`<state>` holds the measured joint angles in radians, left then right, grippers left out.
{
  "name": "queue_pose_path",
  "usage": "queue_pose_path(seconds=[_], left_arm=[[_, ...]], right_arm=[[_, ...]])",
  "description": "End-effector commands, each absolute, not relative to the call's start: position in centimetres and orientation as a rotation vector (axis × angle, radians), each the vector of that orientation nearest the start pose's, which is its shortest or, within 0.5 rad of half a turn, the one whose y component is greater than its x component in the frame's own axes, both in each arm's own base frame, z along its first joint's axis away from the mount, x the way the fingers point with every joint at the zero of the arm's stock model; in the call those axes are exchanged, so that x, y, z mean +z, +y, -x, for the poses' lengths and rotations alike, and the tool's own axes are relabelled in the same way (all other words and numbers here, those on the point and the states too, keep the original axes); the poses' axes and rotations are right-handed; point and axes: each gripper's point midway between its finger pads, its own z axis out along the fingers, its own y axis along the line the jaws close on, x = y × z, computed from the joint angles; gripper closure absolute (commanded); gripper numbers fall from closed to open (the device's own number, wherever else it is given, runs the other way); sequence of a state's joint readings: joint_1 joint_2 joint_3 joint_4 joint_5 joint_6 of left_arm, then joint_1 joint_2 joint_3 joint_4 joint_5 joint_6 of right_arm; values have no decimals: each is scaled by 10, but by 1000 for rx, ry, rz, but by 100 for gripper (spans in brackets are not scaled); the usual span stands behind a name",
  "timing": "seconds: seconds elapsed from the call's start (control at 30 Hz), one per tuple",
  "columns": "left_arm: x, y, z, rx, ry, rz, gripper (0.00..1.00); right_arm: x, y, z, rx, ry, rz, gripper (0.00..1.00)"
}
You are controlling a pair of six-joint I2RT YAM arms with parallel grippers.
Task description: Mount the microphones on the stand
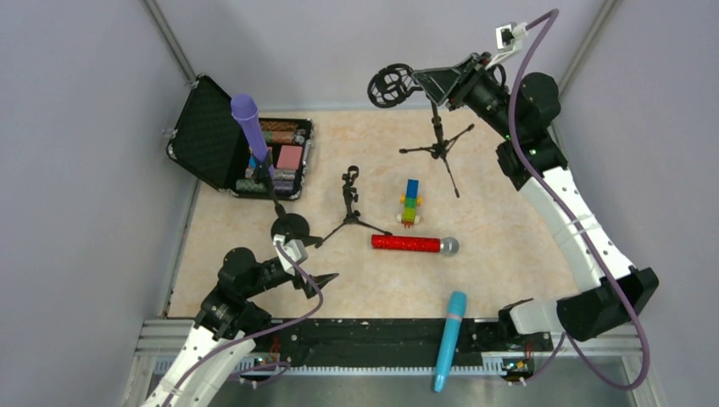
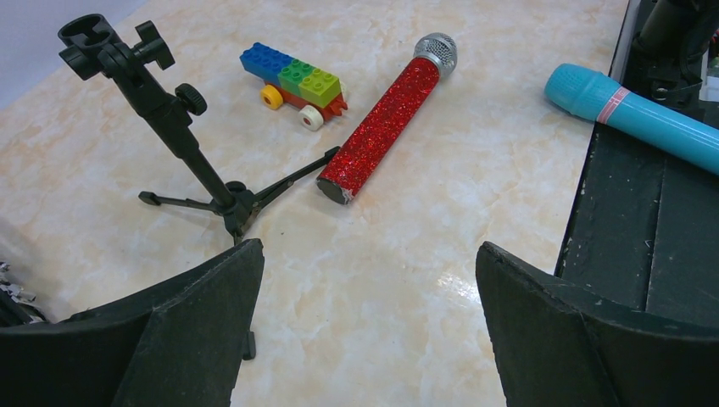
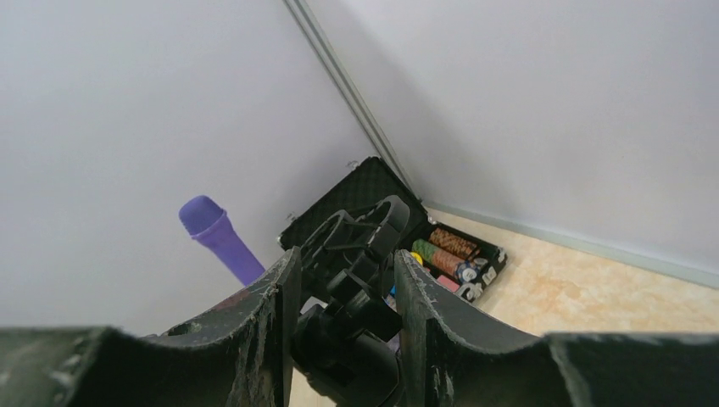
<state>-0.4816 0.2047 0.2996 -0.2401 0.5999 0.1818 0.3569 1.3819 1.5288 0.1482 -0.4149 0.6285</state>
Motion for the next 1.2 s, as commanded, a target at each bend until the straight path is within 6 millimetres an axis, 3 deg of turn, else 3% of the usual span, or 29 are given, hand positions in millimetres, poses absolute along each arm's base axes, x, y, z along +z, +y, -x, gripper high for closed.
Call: queue_pose_path(seconds=[0.0,0.17,0.47,0.8,1.17], left_arm=[[184,-183,-148,-727,1407,-968,1],[184,-183,-148,-726,1406,-968,1],[185,-181,-149,-709,1399,-975,1],[185,-180,-152,-698,1411,-952,1],[186,-178,-155,-688,1417,-932,1]], right_arm=[[525,219,-338,1065,1264,202,100],[511,210,-307,1081,1292,196,100],[464,206,-274,1142,1396,185,100],[434,218,-239,1286,1482,223,100],[431,254,-204,1427,1487,309,100]])
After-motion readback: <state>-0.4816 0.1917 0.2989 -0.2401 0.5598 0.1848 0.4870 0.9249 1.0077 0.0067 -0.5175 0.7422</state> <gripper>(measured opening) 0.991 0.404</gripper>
